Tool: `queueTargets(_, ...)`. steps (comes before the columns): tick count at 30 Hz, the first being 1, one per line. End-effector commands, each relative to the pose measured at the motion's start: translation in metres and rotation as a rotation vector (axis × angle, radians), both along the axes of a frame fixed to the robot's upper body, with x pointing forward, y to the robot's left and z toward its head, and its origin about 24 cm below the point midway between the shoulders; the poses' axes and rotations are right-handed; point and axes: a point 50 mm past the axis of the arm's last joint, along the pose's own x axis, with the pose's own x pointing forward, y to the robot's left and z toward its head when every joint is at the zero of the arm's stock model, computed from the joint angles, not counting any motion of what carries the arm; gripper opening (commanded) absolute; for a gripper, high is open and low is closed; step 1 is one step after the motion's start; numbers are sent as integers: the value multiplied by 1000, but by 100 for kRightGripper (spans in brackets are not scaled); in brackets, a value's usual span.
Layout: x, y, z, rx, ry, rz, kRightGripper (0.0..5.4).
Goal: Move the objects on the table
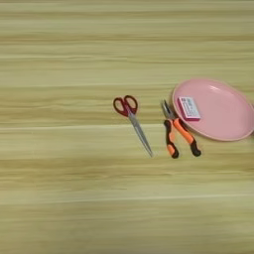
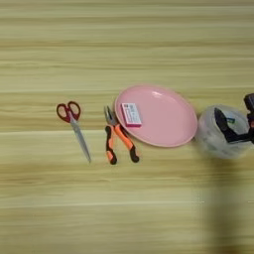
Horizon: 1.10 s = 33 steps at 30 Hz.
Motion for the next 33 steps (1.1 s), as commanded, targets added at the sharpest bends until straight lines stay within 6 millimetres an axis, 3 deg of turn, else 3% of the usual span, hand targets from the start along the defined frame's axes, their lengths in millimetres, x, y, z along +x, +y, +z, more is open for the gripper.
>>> queueTargets(1,2,-8,41,-106,-58,32,538)
queueTargets(10,-3,-4,33,-102,84,162,538)
queueTargets(23,10,11,3,-83,173,243,538)
queueTargets(33,21,9,-16,-66,225,243,538)
